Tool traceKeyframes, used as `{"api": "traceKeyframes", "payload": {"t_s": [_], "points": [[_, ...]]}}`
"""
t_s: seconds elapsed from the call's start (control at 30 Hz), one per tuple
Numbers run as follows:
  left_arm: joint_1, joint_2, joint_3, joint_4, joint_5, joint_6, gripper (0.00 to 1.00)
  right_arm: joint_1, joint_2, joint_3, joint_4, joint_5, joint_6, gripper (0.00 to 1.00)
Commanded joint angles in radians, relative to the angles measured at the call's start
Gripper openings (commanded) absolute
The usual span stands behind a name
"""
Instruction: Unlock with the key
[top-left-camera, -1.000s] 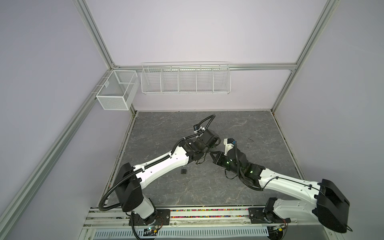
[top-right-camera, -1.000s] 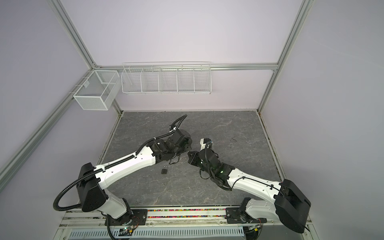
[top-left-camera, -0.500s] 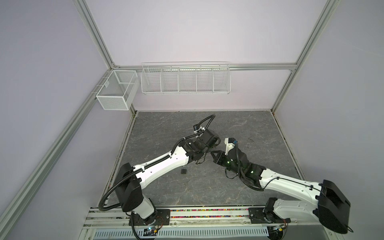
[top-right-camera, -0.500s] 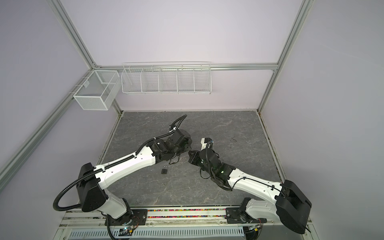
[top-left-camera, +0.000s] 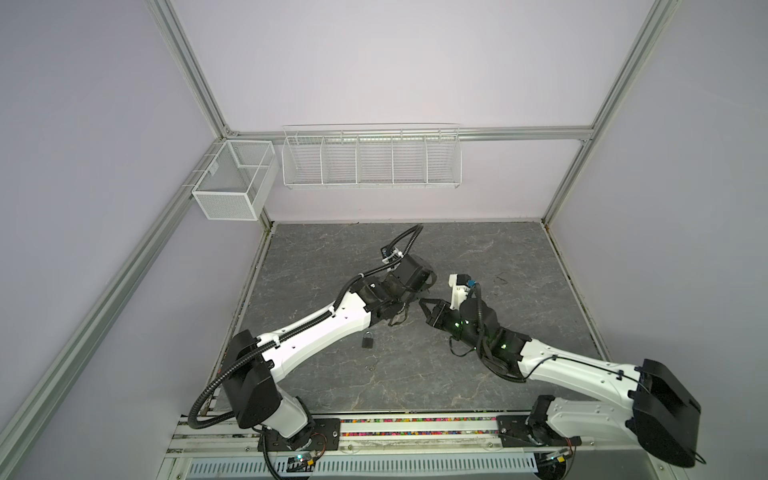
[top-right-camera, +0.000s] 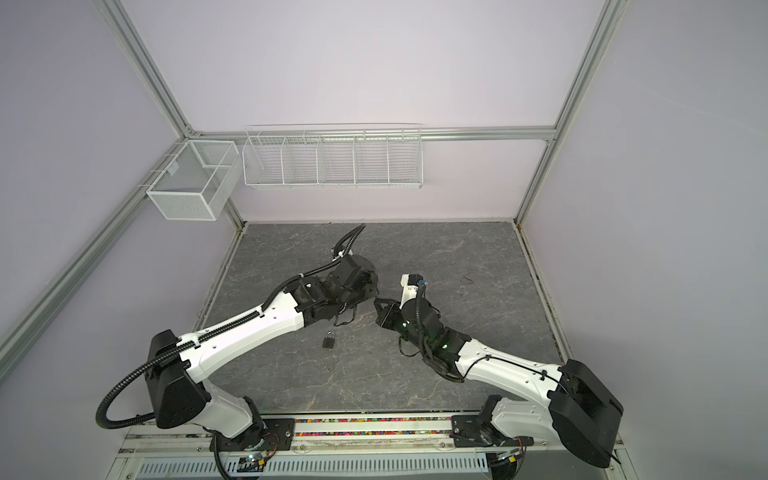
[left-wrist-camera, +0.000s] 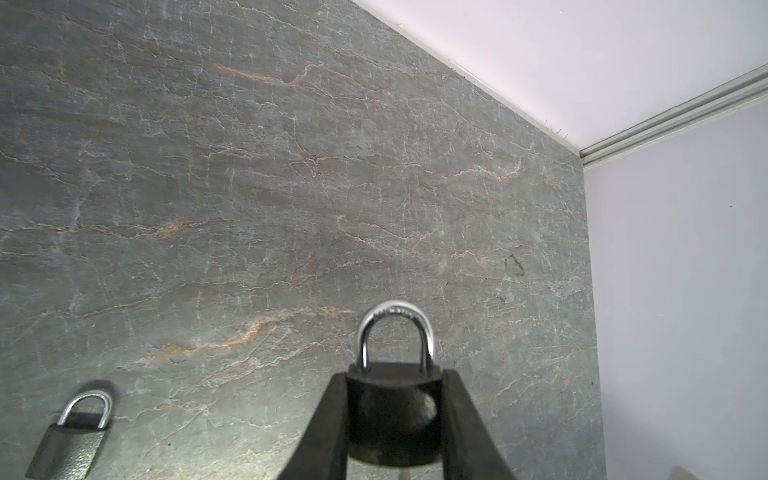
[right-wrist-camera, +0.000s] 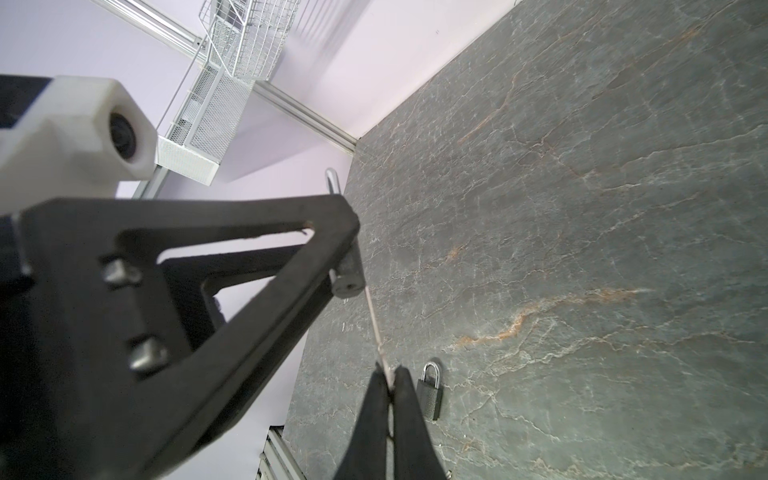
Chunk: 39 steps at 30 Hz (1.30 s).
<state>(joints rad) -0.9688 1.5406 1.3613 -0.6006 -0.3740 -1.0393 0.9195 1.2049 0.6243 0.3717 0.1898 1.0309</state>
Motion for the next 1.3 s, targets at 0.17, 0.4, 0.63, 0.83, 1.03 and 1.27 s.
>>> {"api": "traceKeyframes", "payload": {"t_s": [0.17, 0.4, 0.63, 0.83, 1.03, 1.27], "points": [[0.009, -0.022, 0.007, -0.008, -0.038, -0.034, 0.00, 0.023, -0.006, -0.058, 0.129, 0.026, 0.003, 0.06], [0.010, -0.022, 0.016, -0.019, -0.022, -0.035, 0.00, 0.024, 0.011, -0.081, 0.168, 0.080, -0.019, 0.06], [0.010, -0.020, 0.022, -0.025, -0.030, -0.036, 0.00, 0.023, 0.028, -0.073, 0.193, 0.074, -0.033, 0.06], [0.010, -0.021, 0.030, -0.034, -0.036, -0.034, 0.00, 0.024, 0.049, -0.071, 0.208, 0.076, -0.024, 0.06], [0.010, -0.027, 0.032, -0.045, -0.045, -0.027, 0.00, 0.024, 0.042, -0.068, 0.227, 0.070, -0.040, 0.06], [0.009, -0.027, 0.034, -0.036, -0.029, -0.018, 0.00, 0.023, 0.063, -0.052, 0.215, 0.064, -0.038, 0.06]]}}
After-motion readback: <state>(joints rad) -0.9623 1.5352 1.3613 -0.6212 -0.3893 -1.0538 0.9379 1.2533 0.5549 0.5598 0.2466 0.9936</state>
